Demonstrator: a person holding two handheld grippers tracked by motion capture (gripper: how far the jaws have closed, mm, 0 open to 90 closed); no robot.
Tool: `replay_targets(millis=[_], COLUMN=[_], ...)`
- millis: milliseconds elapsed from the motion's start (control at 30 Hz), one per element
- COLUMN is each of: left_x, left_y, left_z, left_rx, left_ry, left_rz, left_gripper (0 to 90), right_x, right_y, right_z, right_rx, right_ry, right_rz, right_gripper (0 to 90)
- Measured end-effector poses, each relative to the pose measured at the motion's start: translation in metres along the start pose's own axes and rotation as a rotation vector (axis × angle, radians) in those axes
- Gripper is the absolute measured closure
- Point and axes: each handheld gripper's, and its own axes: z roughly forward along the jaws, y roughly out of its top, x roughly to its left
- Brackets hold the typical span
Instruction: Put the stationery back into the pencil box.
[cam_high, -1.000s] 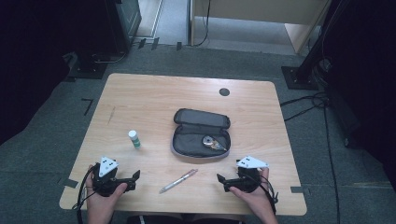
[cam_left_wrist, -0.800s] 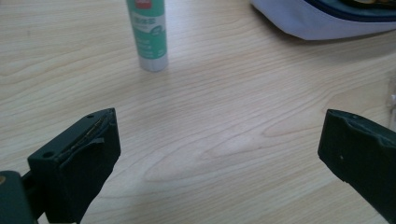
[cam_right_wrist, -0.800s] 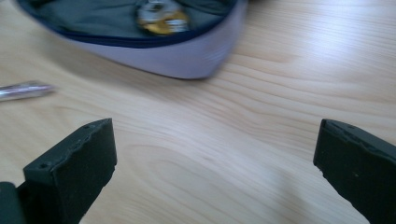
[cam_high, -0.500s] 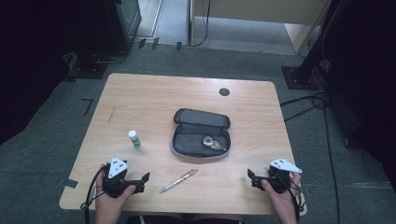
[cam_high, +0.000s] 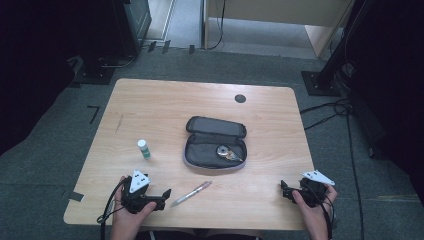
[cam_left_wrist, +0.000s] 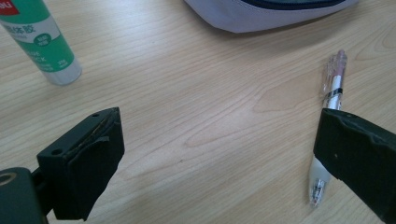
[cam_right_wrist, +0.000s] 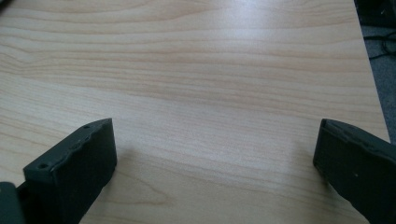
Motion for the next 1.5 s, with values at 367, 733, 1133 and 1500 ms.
replay_targets(millis=[367,733,1133,1500], left_x=[-0.019,-0.039,-0.047,-0.051], left_y=[0.000,-0.006,-0.010,-0.013], left_z=[0.007,0.020,0.024,0.023], left_rx=[0.031,0.078,0.115,0.109], left_ry=[-0.103,-0.173,-0.189,-0.243], left_rz=[0.065,0.146,0.176,0.243], left_gripper=[9.3,38.5,69.5,81.8], right_x=[-0.001,-0.001,-0.001,-0.001], right_y=[0.001,0.001,0.001,0.001], right_z=[0.001,0.001,0.001,0.001], right_rx=[-0.001,-0.002,-0.002,-0.003], right_ry=[0.018,0.018,0.023,0.026], right_rz=[-0.025,-0.027,-0.032,-0.034], right_gripper=[0.0,0.0,0.0,0.0])
